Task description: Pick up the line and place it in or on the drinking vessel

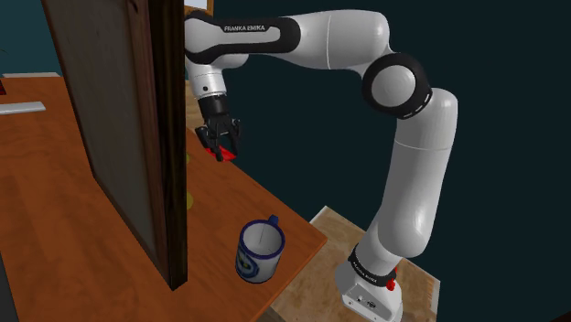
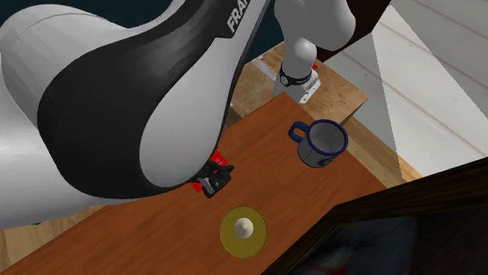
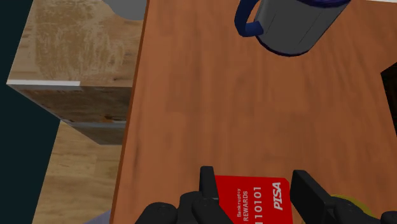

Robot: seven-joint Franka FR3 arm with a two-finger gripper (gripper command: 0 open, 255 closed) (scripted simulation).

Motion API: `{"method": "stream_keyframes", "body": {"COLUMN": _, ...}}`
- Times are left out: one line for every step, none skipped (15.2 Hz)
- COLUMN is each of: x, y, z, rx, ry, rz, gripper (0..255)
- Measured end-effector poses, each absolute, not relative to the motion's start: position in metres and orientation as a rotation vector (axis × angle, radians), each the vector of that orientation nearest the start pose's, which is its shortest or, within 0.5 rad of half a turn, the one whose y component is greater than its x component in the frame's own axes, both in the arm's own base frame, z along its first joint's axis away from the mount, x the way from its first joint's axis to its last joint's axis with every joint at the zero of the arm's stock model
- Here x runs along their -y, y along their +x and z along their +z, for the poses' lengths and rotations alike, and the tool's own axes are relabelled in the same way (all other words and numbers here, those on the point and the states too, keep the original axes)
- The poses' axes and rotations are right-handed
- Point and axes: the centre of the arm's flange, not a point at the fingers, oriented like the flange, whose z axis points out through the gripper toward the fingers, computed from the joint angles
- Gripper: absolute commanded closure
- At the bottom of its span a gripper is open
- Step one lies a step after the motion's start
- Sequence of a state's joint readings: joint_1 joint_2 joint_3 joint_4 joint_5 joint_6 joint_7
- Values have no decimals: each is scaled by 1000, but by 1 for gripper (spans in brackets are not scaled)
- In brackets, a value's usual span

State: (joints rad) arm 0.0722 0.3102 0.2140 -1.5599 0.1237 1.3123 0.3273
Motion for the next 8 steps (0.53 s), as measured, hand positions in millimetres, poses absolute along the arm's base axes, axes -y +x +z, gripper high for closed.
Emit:
{"method": "stream_keyframes", "body": {"x": -168, "y": 559, "z": 448, "rx": -52, "ry": -2994, "rz": 897, "gripper": 255}}
{"method": "stream_keyframes", "body": {"x": -168, "y": 559, "z": 453, "rx": -52, "ry": -2994, "rz": 897, "gripper": 255}}
{"method": "stream_keyframes", "body": {"x": -168, "y": 558, "z": 457, "rx": -52, "ry": -2994, "rz": 897, "gripper": 255}}
{"method": "stream_keyframes", "body": {"x": -168, "y": 560, "z": 463, "rx": -52, "ry": -2994, "rz": 897, "gripper": 255}}
{"method": "stream_keyframes", "body": {"x": -168, "y": 560, "z": 468, "rx": -52, "ry": -2994, "rz": 897, "gripper": 255}}
{"method": "stream_keyframes", "body": {"x": -168, "y": 560, "z": 474, "rx": -52, "ry": -2994, "rz": 897, "gripper": 255}}
{"method": "stream_keyframes", "body": {"x": -169, "y": 559, "z": 478, "rx": -52, "ry": -2994, "rz": 897, "gripper": 255}}
{"method": "stream_keyframes", "body": {"x": -169, "y": 553, "z": 479, "rx": -52, "ry": -2993, "rz": 897, "gripper": 255}}
